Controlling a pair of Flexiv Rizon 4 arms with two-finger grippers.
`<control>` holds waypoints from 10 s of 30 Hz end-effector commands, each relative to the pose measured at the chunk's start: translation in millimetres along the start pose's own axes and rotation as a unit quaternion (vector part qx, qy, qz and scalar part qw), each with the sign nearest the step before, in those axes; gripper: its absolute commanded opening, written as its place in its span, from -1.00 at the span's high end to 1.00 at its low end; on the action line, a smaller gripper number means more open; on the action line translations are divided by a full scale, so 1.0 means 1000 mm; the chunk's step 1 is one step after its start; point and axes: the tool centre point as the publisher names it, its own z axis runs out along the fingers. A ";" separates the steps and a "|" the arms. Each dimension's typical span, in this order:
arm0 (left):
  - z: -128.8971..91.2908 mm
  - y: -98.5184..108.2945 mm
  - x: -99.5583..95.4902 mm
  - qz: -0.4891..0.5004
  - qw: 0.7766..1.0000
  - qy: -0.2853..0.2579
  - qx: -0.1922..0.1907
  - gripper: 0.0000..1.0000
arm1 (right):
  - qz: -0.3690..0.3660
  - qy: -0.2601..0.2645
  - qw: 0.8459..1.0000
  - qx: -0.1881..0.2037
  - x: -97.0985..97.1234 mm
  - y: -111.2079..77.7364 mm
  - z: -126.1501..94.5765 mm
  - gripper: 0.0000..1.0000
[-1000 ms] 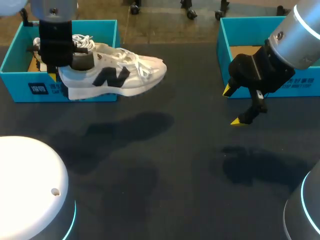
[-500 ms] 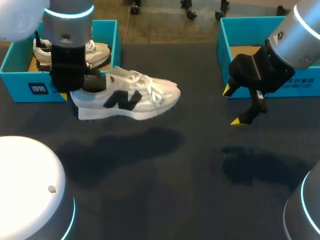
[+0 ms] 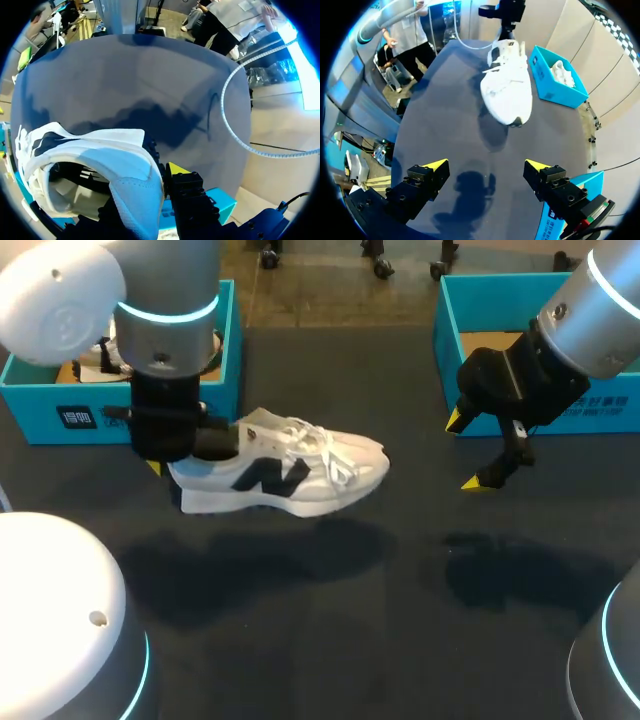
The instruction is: Take the shoe out of the shoebox, open the shoe tongue, remove and reinsert the insole, then place the shoe into the shoebox
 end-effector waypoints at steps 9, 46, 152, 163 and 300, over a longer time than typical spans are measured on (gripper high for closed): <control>0.011 -0.014 -0.025 0.000 1.000 -0.011 0.012 1.00 | 0.001 0.000 1.000 0.001 -0.001 0.000 0.002 -1.00; 0.058 -0.015 -0.082 0.025 0.999 -0.045 -0.017 1.00 | 0.001 0.000 1.000 0.001 -0.001 0.000 0.002 -1.00; 0.072 -0.040 -0.065 -0.210 0.907 -0.280 0.232 -1.00 | 0.001 0.000 1.000 0.001 -0.001 0.000 0.002 -1.00; 0.074 -0.041 -0.066 -0.239 0.892 -0.280 0.262 -1.00 | 0.001 0.000 1.000 0.001 -0.001 0.000 0.002 -1.00; 0.159 -0.030 -0.191 -0.529 0.514 -0.452 0.501 -1.00 | 0.001 0.000 1.000 0.001 -0.001 0.000 0.002 -1.00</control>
